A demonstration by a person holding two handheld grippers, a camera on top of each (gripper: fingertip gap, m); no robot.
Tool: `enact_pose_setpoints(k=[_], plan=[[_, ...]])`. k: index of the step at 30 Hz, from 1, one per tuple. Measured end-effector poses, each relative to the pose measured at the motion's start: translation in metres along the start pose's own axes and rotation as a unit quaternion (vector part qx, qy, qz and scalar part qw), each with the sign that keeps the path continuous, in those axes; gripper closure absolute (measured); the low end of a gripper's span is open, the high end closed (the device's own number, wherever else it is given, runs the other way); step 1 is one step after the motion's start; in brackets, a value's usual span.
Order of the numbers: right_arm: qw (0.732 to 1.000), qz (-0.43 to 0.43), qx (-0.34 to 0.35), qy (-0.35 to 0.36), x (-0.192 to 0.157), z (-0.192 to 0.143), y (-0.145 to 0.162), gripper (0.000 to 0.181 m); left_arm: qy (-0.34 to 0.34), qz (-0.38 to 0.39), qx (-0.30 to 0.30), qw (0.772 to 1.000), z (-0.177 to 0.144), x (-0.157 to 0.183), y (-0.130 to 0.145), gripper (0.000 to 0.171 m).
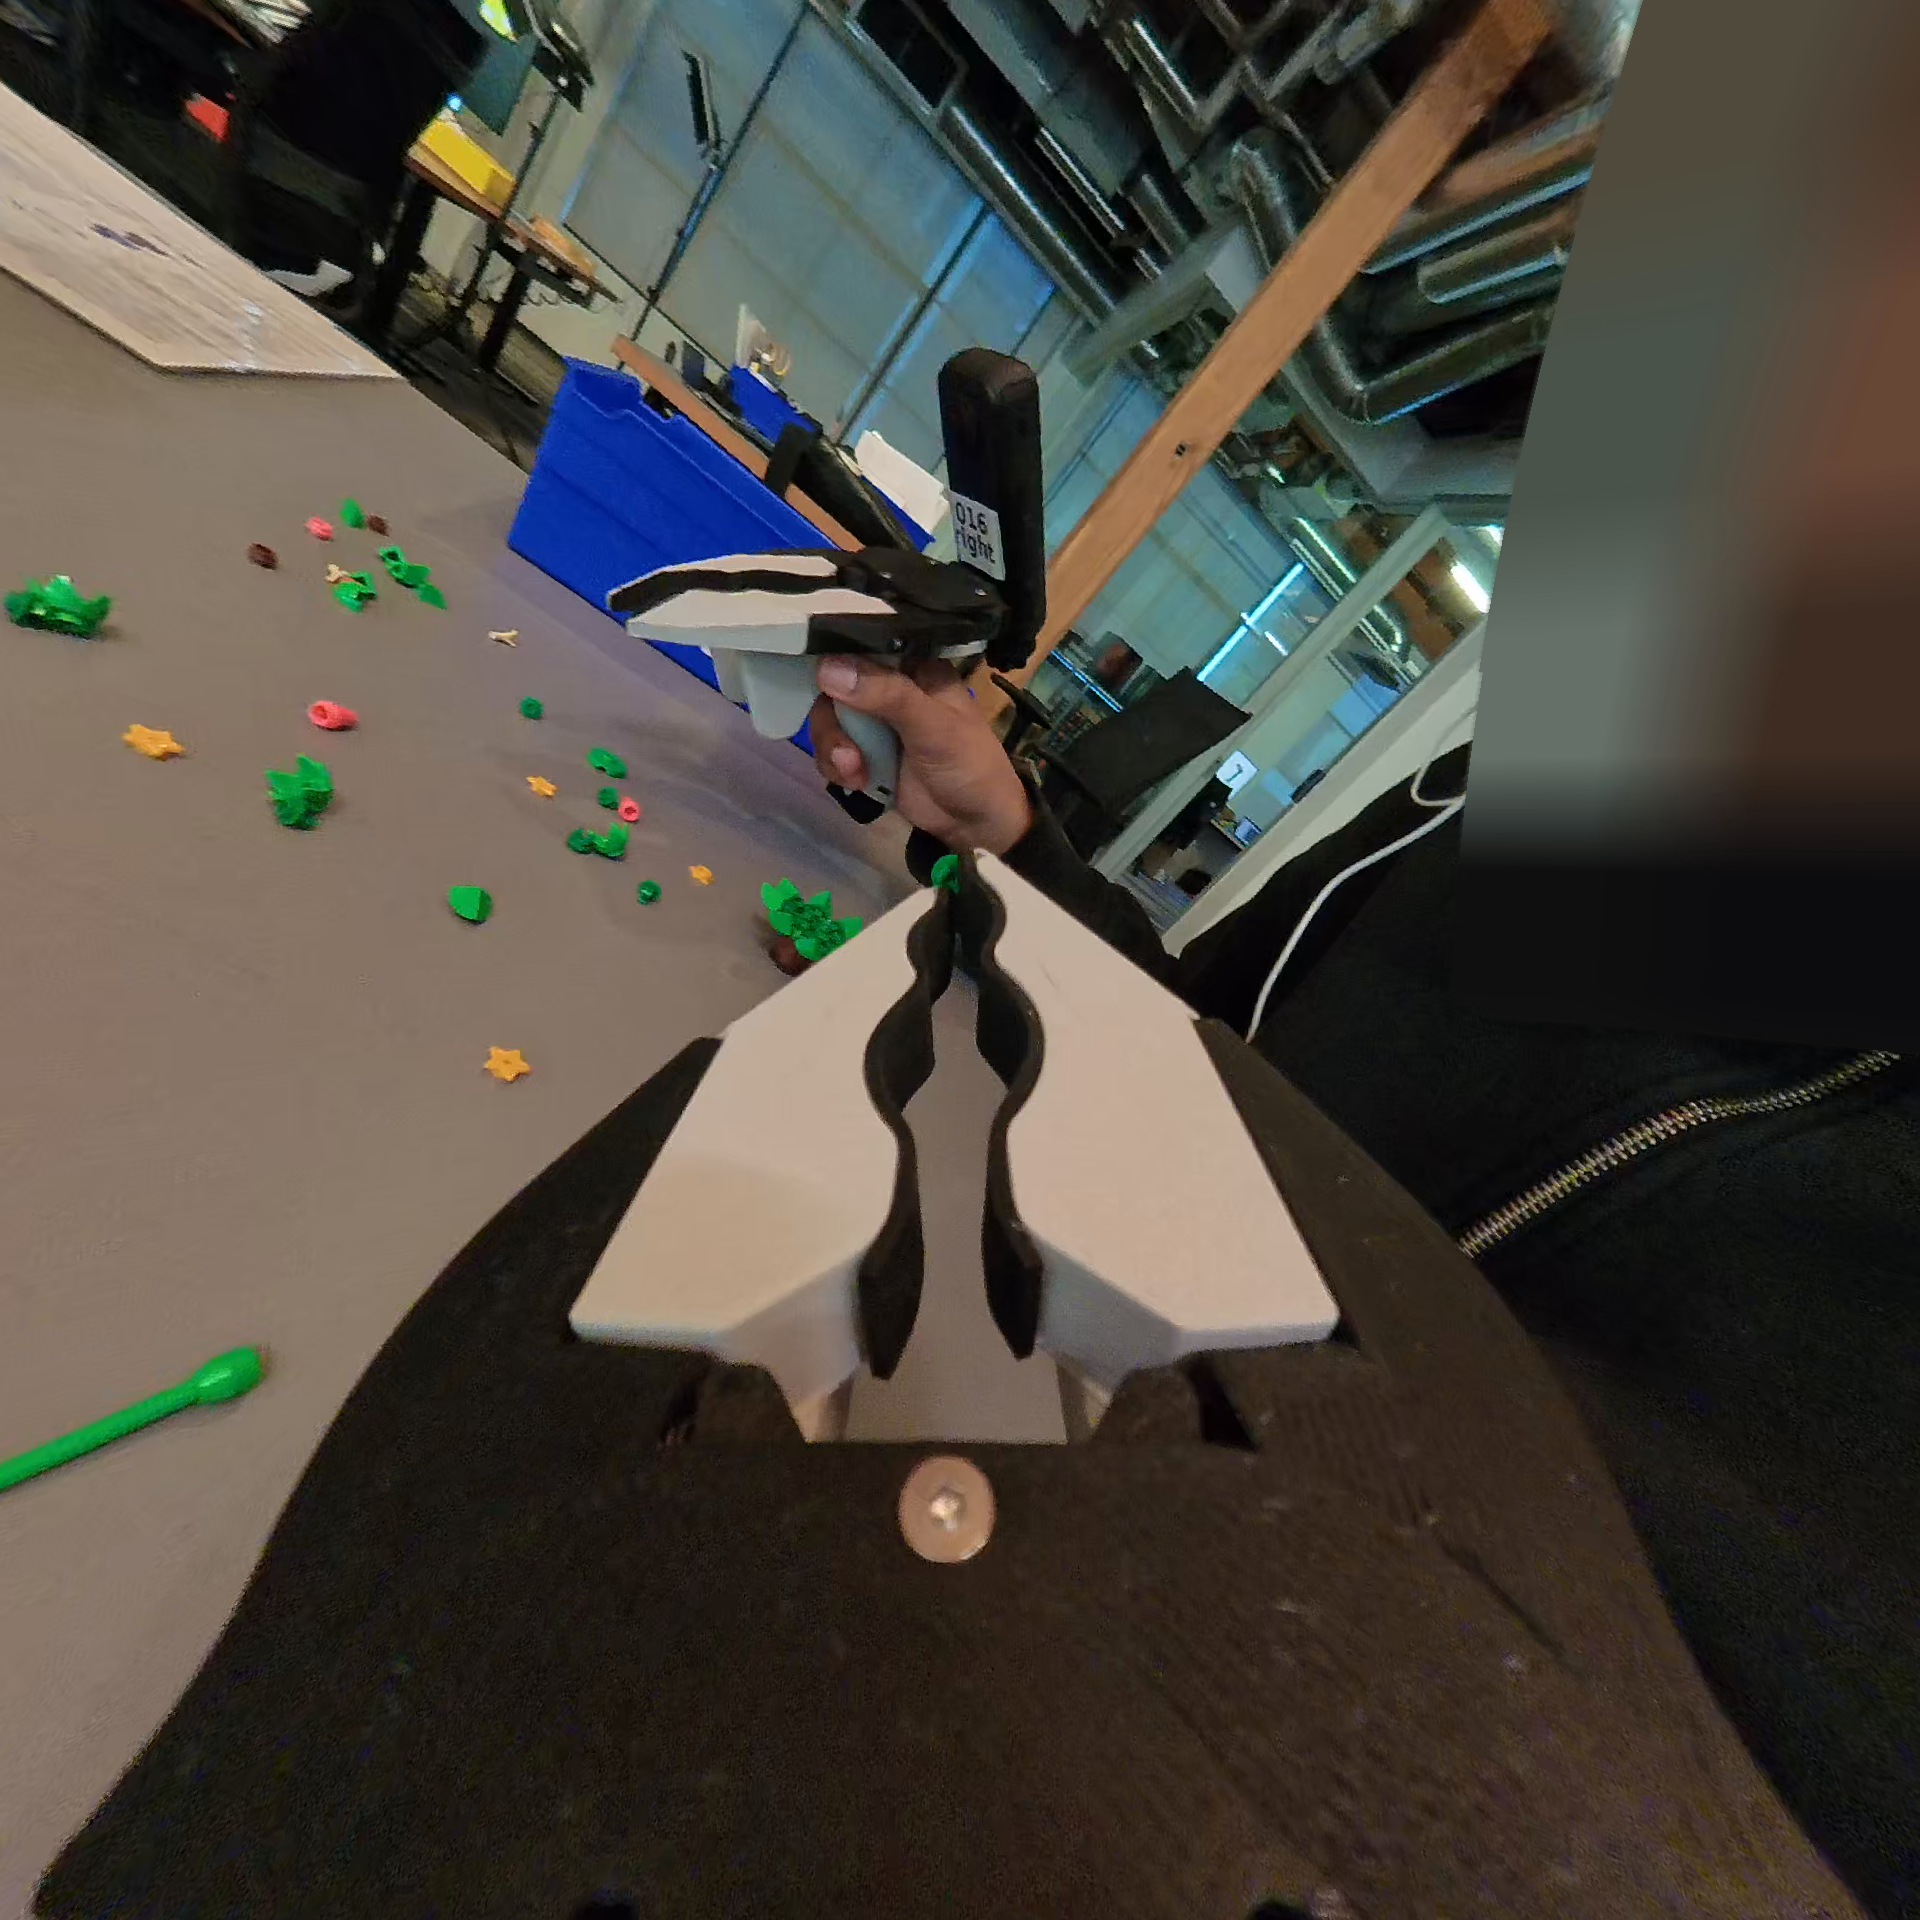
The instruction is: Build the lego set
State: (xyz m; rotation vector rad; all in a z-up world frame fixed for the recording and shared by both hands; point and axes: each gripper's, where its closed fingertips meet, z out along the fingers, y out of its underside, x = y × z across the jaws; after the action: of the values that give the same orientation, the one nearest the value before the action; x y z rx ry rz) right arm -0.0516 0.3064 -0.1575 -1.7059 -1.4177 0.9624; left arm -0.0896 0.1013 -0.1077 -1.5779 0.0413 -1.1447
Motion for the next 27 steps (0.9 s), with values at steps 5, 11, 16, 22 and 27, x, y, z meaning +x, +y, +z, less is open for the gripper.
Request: enact_pose_setpoints(k=[5,11,16,22,27], plan=[[1.000,0.005,0.003,0.002,0.002,0.001,0.000,0.166,-0.010,-0.006,0.011,1.000,-0.004,-0.006,-0.004,0.171],[0.994,-0.040,0.052,-0.083,-0.049,0.006,-0.019,0.166,-0.014,-0.002,0.010,1.000,-0.003,-0.008,-0.002,0.171],[0.962,-0.106,0.116,-0.224,-0.140,-0.008,-0.040,0.164,-0.010,-0.002,0.015,1.000,-0.002,-0.007,-0.002,0.171],[0.926,-0.211,0.124,-0.286,-0.204,-0.017,-0.031,0.163,0.005,-0.007,0.017,1.000,0.003,-0.004,0.001,0.171],[0.919,-0.225,0.121,-0.299,-0.217,-0.015,-0.025,0.165,0.021,-0.012,0.007,1.000,0.009,0.002,0.006,0.171]])
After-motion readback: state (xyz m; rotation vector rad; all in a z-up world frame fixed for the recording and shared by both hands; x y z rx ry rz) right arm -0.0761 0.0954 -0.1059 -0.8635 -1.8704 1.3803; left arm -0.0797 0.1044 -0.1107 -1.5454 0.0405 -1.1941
